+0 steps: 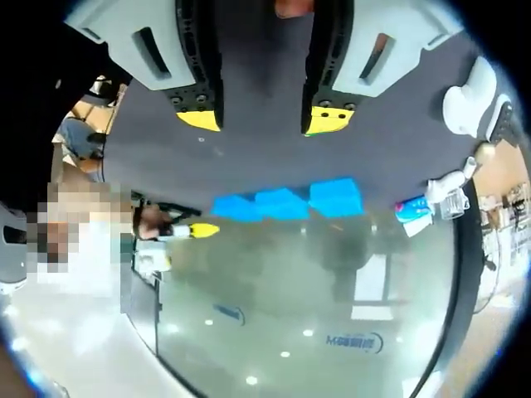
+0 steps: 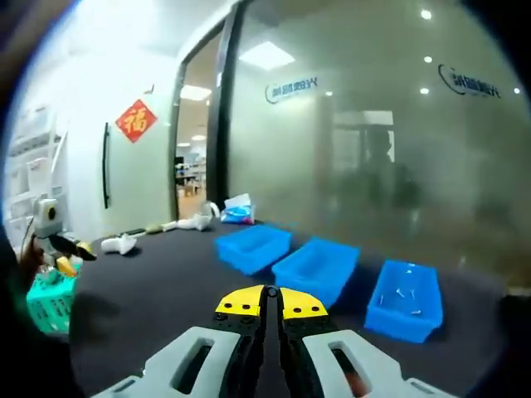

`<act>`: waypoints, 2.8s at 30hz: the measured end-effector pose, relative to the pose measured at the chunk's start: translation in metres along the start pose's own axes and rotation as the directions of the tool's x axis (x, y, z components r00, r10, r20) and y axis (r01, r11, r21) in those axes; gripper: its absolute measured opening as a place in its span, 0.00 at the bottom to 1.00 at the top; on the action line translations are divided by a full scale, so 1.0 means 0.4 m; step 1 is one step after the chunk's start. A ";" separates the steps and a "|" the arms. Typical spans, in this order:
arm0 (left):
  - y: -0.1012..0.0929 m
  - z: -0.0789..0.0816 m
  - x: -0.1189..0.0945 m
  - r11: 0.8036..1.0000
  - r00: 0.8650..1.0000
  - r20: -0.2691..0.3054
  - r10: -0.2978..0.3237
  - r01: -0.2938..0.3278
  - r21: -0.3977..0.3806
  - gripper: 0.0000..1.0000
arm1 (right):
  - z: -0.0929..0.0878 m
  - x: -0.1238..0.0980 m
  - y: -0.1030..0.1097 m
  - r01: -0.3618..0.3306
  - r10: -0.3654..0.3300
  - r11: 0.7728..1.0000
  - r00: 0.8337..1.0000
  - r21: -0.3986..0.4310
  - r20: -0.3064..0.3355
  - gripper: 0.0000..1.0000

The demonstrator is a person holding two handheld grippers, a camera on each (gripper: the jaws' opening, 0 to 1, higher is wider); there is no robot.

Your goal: Sort the screws, nuts, and washers into the corresponding bins

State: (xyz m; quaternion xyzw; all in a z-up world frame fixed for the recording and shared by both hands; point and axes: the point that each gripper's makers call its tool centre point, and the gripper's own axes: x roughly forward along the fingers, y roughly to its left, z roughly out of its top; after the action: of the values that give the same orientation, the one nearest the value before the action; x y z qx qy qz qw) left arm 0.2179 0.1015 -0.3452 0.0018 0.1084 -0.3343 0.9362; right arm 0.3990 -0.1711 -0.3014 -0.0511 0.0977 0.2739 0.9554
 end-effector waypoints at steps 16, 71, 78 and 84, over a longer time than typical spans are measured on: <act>0.012 0.011 -0.005 1.000 1.000 0.011 0.010 -0.010 0.000 0.36 | 0.004 0.261 -0.093 0.071 -0.074 0.997 0.992 -0.028 -0.105 0.03; -0.004 0.009 -0.006 1.000 1.000 -0.003 -0.011 0.011 0.000 0.37 | -0.127 -0.150 0.022 0.047 -0.047 0.998 0.999 -0.038 -0.001 0.25; -0.013 0.009 -0.009 1.000 1.000 -0.006 -0.017 0.017 0.003 0.37 | -0.162 -0.272 0.051 0.068 -0.068 0.998 0.997 -0.014 0.035 0.25; -0.022 0.001 -0.008 1.000 1.000 -0.013 -0.027 0.027 -0.004 0.37 | -0.178 -0.338 0.079 0.067 -0.067 0.998 0.997 -0.009 0.049 0.24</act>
State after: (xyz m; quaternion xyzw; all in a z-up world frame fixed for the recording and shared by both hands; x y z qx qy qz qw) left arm 0.2100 0.0968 -0.3433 0.0008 0.1151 -0.3467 0.9309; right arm 0.2586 -0.2248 -0.3433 -0.0528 0.0709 0.2434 0.9659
